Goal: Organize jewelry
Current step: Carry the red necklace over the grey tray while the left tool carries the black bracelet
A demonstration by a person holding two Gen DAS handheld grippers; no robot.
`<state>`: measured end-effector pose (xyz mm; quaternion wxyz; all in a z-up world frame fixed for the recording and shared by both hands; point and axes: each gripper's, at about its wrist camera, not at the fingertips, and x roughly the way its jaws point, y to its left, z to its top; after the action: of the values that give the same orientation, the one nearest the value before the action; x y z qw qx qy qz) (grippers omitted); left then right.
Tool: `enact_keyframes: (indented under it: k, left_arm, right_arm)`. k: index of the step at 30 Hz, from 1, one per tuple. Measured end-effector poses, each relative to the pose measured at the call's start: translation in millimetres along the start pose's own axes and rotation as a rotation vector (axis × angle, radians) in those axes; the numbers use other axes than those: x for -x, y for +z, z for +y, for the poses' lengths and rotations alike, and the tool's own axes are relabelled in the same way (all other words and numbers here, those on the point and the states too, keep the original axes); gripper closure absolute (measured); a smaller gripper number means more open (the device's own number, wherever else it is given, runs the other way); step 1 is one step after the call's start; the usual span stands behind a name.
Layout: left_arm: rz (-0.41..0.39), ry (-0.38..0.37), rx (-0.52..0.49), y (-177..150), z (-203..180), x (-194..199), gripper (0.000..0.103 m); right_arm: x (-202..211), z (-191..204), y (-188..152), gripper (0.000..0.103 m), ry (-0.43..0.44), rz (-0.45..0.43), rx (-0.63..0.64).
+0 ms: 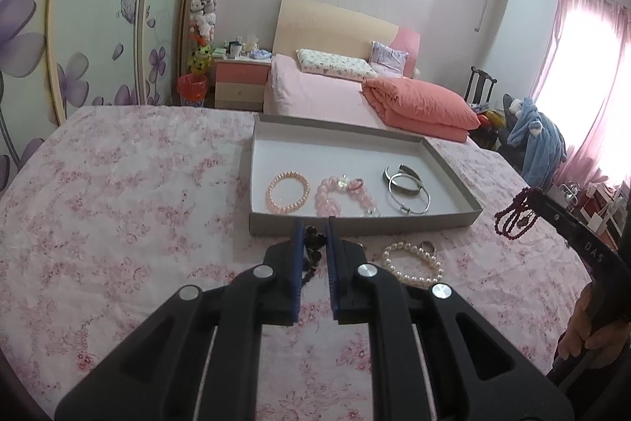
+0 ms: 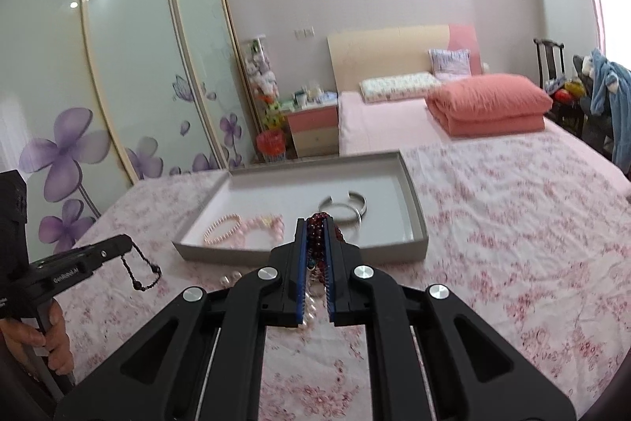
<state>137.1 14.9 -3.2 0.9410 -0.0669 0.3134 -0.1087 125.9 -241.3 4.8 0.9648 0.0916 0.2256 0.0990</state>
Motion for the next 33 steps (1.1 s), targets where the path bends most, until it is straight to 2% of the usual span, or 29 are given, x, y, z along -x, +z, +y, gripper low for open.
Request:
enact_keyframes:
  k: [7, 17, 27, 33]
  left_arm:
    - [-0.055, 0.024, -0.009, 5, -10, 16, 0.091]
    - [-0.134, 0.117, -0.068, 16, -29, 30, 0.091]
    - [-0.189, 0.16, -0.131, 25, -49, 33, 0.091]
    - [-0.194, 0.172, -0.137, 31, -51, 25, 0.091]
  right_arm:
    - [13, 12, 8, 0.094, -0.008, -0.086, 0.039]
    - [21, 25, 18, 0.094, -0.039, -0.173, 0.081]
    - [15, 37, 23, 0.094, -0.063, -0.207, 0.118]
    - [10, 38, 26, 0.094, -0.075, -0.214, 0.124]
